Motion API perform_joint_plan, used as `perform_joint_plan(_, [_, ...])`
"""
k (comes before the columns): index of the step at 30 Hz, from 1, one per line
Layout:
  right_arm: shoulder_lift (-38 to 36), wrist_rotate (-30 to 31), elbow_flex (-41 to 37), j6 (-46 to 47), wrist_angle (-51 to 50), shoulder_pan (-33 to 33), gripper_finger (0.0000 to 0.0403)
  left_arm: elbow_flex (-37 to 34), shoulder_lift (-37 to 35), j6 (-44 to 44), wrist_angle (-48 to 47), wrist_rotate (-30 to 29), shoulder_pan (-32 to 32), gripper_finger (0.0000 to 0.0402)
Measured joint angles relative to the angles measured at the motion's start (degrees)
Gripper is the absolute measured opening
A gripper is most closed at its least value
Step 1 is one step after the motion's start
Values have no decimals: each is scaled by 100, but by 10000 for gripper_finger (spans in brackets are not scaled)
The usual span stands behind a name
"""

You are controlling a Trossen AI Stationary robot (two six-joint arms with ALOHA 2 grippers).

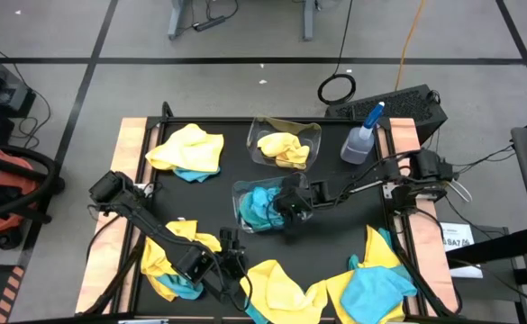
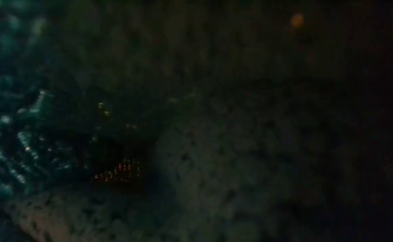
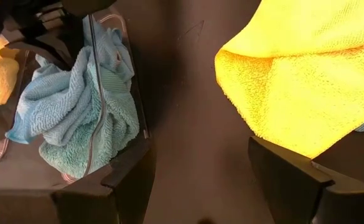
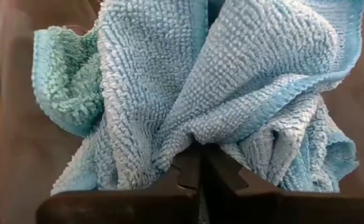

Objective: Sort microfiber towel by color & place in baskets
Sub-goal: Put the blue microfiber cloth into the bottom transparent bin, then put the yellow microfiber cloth into the top transparent bin

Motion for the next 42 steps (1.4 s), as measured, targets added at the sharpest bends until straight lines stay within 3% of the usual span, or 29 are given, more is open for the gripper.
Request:
perform_joint_plan(13, [-1067,0,-24,29,-211,14,38,0,0,1,-7,0,0,261])
perform_joint_plan(26, [-2468,2,-24,-124,-525,409,132,0,0,91,128,90,-4,261])
perform_joint_plan(34, [-2961,-294,-24,-125,-644,862,180,0,98,1089,1660,851,-11,261])
perform_joint_plan(42, [-3029,-611,-24,46,-838,1542,196,0,517,1934,3149,1341,185,261])
